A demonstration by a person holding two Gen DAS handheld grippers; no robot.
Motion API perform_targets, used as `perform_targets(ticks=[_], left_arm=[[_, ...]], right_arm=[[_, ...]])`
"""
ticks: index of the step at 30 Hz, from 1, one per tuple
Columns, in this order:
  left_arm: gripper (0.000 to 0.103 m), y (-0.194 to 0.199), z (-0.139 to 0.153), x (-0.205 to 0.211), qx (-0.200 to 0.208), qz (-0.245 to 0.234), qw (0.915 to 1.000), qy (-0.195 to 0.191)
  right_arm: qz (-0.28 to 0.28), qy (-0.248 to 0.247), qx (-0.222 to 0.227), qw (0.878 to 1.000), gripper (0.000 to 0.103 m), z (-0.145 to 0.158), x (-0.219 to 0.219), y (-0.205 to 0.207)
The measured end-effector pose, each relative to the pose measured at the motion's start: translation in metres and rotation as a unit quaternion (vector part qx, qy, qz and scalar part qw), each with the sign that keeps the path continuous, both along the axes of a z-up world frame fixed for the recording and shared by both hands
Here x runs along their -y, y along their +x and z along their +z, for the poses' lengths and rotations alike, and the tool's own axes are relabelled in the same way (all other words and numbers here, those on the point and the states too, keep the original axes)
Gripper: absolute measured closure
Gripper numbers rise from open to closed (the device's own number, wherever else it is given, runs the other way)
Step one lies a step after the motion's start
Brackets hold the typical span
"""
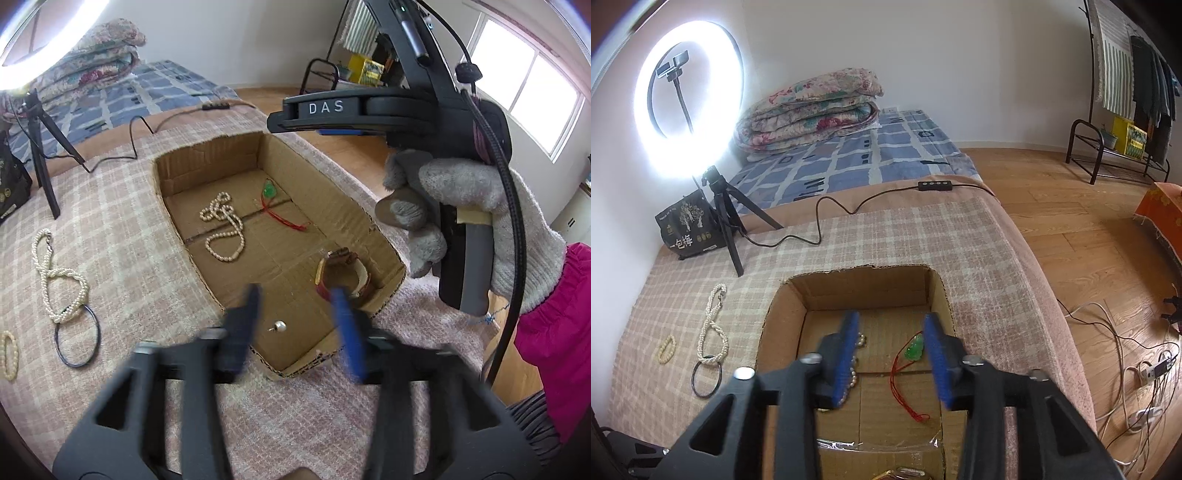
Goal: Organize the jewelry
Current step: 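Open the right tool inside the box while the left tool releases the earring there, then move the left tool to the yellow bead bracelet while the right tool approaches the twisted pearl necklace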
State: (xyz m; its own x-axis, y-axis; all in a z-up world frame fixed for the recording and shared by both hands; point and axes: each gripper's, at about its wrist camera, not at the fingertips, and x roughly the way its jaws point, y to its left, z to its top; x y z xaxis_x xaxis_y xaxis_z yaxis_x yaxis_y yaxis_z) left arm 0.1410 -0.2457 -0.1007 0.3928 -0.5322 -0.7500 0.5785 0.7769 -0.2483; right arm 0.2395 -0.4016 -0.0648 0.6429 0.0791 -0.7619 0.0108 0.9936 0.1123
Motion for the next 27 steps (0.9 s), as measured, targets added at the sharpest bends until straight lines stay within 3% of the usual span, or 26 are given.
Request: perform_targets(ticks=[2,6,27], left_arm=[[0.048,-0.001,0.002,-0.001,0.005,0.002,1.0,0.0],[0.048,0.001,0.002,-0.003,0.003,0.005,1.0,0.002],[0.048,-0.011,0.014,-0.05,0.009,0.03,0.9995,0.006]], right_arm=[[-0.007,-0.001,0.01,1.0,0.025,0.003,0.001,-0.002],[-0.013,-0.007,0.019,1.0,0.011,0.007,0.001,-0.002],[-0.024,0.003,0.047,0.999,0.009,0.029,-0.011,-0.021]])
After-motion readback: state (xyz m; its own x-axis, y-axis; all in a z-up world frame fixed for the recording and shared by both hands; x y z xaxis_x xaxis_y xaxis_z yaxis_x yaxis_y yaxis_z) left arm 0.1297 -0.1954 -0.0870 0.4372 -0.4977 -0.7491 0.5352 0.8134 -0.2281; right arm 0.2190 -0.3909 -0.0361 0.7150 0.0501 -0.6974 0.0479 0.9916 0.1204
